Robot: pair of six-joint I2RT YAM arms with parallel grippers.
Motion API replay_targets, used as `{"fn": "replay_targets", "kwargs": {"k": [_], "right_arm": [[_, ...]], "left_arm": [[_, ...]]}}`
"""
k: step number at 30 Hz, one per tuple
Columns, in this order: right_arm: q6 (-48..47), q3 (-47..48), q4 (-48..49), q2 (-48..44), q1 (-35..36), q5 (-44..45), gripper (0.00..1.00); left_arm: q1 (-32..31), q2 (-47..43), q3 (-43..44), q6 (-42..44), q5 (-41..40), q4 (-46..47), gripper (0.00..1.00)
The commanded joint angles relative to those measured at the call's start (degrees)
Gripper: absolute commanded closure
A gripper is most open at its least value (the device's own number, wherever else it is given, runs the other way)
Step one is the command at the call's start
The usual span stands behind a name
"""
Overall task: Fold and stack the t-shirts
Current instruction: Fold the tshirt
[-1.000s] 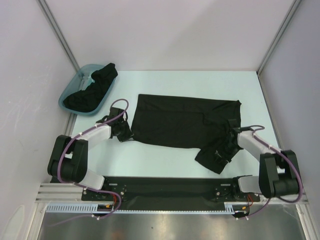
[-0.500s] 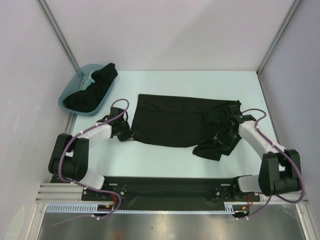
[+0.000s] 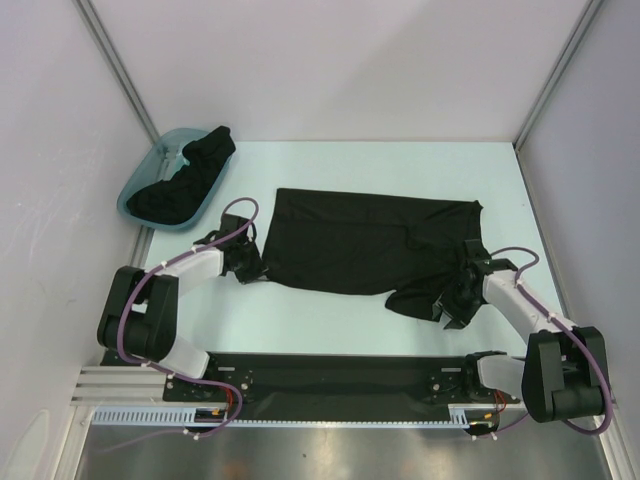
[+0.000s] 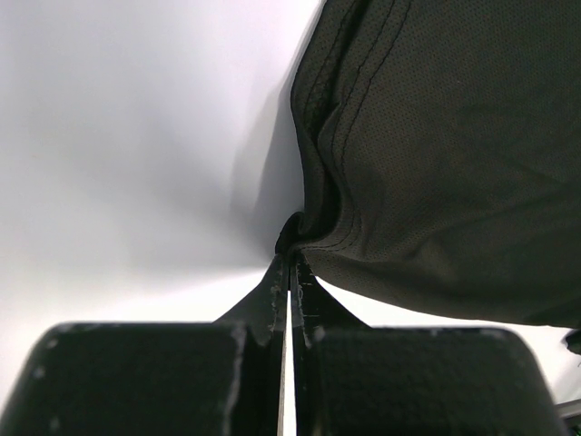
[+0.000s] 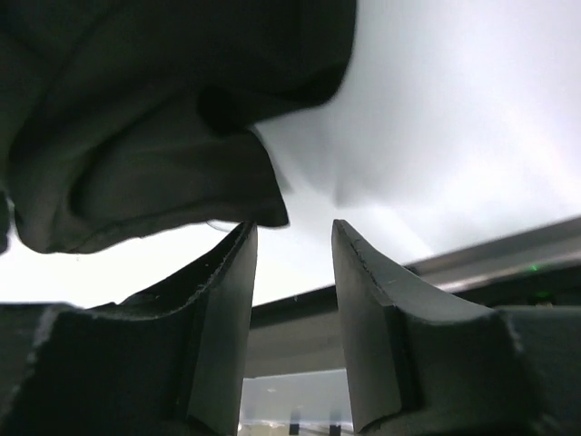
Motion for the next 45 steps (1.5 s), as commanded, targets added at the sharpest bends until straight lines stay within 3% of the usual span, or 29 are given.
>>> {"fn": "replay_targets", "kwargs": {"k": [1,10,14,24,45], "right_arm": [[-0.8,-0.9,5.5,0.0,-0.6,0.0,0.56],[-0.5,-3.1,9.3,1.4,-1.2,-0.9,0.61],[0.9,-3.8,7.8,-0.4,-1.2,-1.2,0.79],[5.2,5.1,-12.5,-9.2,-1.3,2.2,1.00],[4.0,16.1,-27.9,-20.5,-1.1,2.6,1.00]], "left_arm": [[0.1,0.3,2.2,1.5,0.7,0.7,1.00],[0.1,0.0,2.1,1.5,0.6,0.7,1.00],[0.2,-0.3,2.0,1.7,0.2,0.2,1.00],[0.1,-2.9,0.5,1.0,-2.5,-1.8,1.00],[0.1,-10.1,-3.8,0.0,-1.8,-2.8,1.00]]}}
